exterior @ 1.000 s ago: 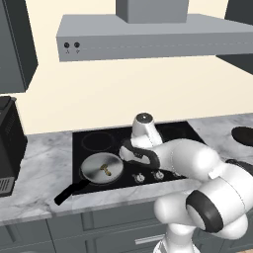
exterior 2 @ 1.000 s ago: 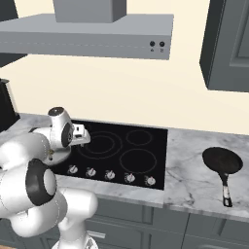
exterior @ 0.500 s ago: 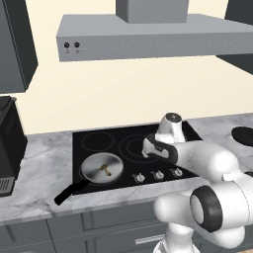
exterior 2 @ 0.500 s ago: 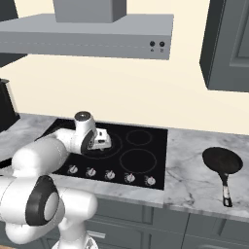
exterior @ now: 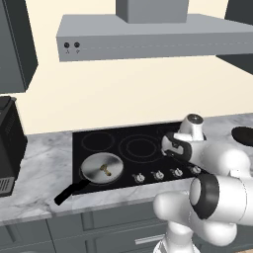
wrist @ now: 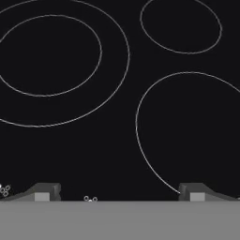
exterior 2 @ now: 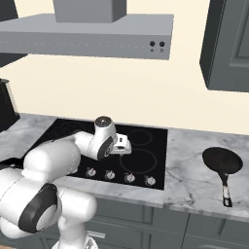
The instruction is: Place both pans onto different burners. Then place the mushroom and the chicken drumstick on different pans.
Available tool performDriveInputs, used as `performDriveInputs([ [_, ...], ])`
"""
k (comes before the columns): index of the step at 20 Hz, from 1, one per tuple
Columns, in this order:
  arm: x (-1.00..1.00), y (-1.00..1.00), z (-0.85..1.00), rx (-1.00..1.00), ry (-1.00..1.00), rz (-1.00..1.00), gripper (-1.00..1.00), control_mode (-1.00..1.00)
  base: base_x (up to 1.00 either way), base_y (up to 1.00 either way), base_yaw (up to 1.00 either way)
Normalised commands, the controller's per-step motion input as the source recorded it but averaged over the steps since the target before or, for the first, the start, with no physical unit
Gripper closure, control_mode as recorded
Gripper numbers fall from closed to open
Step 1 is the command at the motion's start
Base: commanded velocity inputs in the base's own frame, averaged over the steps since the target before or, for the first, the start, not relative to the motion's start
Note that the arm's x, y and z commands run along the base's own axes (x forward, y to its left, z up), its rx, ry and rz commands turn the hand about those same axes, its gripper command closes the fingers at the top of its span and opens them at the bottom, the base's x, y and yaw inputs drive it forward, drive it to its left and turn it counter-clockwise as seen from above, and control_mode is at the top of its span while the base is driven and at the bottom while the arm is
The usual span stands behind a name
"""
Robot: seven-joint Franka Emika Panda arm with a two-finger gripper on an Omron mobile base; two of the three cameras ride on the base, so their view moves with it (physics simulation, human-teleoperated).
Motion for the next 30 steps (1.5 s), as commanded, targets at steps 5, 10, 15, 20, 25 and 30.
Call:
performDriveInputs([
  [5, 0.00, -0.77, 0.00, 0.02, 0.00, -0.23, -1.00, -1.00, 0.00, 0.00, 0.00],
  [10, 0.00, -0.76, 0.01, 0.00, 0.00, -0.11, -1.00, -1.00, 0.00, 0.00, 0.00],
  [15, 0.00, -0.64, 0.23, 0.06, 0.00, -0.05, -1.00, -1.00, 0.00, 0.00, 0.00],
  [20, 0.00, -0.65, 0.20, 0.05, -0.01, -0.02, -1.00, -1.00, 0.00, 0.00, 0.00],
  [25, 0.00, -0.67, 0.04, 0.00, -0.01, -0.03, -1.00, -1.00, 0.00, 0.00, 0.00],
  [30, 0.00, -0.61, 0.00, 0.00, -0.02, -0.02, -1.00, -1.00, 0.00, 0.00, 0.00],
])
